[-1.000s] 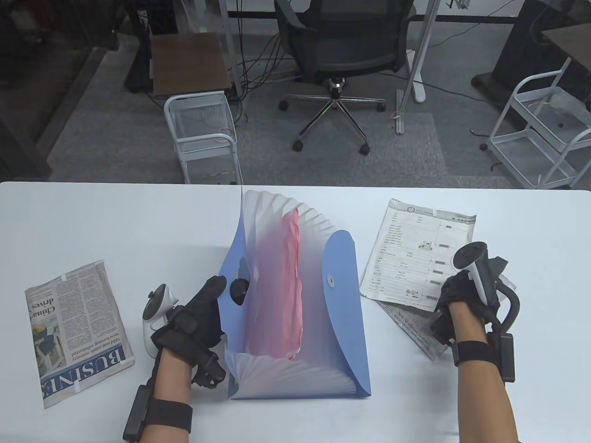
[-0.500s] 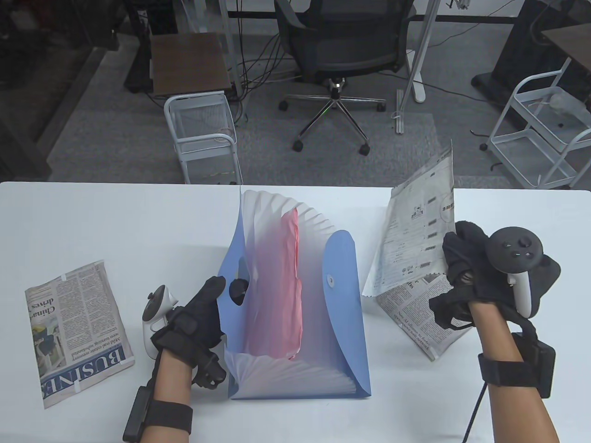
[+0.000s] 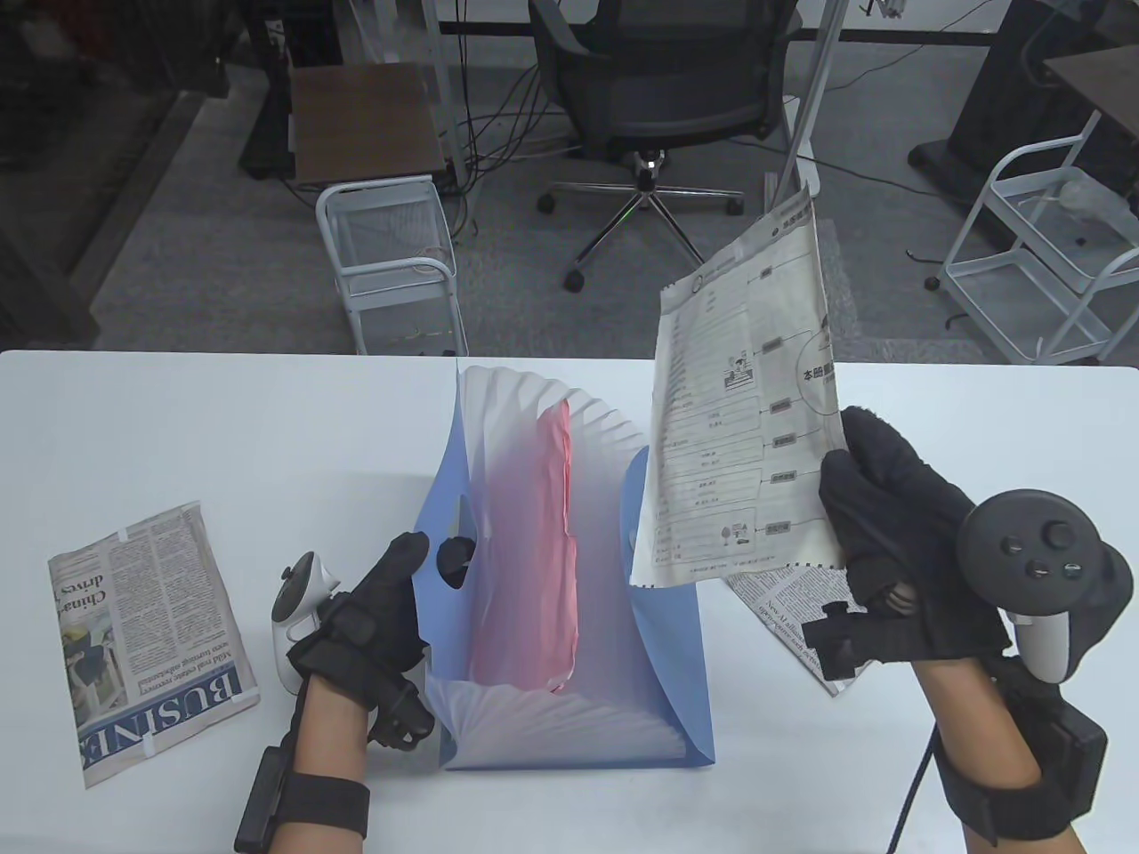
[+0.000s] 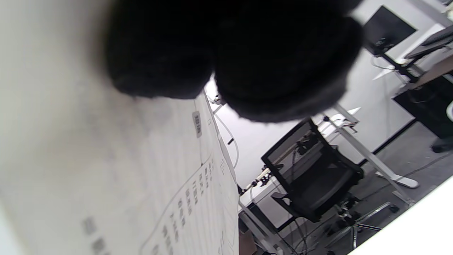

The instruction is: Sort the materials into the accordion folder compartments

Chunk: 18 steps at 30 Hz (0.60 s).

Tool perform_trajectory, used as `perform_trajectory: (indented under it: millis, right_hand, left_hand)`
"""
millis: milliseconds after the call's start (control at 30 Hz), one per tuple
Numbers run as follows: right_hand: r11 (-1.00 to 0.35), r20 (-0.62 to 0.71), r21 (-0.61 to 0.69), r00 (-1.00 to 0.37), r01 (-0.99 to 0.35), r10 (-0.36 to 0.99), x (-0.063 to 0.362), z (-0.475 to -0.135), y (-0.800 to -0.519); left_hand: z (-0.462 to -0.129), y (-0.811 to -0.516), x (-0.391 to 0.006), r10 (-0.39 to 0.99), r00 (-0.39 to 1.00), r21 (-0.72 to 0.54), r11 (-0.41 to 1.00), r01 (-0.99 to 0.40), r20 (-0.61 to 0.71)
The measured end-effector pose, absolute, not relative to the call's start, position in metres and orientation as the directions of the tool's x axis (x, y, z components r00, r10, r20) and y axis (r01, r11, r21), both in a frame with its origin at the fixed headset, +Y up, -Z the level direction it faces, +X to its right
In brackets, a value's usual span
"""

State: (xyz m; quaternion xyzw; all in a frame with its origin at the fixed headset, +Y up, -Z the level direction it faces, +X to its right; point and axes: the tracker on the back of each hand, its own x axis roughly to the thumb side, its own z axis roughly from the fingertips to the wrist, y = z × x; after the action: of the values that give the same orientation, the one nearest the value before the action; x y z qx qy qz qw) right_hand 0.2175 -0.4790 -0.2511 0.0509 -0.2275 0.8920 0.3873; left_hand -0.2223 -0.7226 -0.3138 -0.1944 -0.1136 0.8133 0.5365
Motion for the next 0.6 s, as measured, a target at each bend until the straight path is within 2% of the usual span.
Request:
perform_trajectory:
  millis: [167, 600]
  right_hand:
    - [-0.597, 0.311, -0.331, -0.682, -0.730, 0.662, 0.198, -0.243, -0.484]
    - [-0.662, 0.307, -0.261, -0.710, -0.703, 0.634, 0.175, -0.242, -0.503]
  left_hand:
    - [-0.314, -0.723, -0.223, 0.917, -0.348, -0.393, -0.397, -0.829, -0.194]
    - [-0.314, -0.723, -0.224, 0.918, -0.347, -0.392, -0.397, -0.830, -0.193]
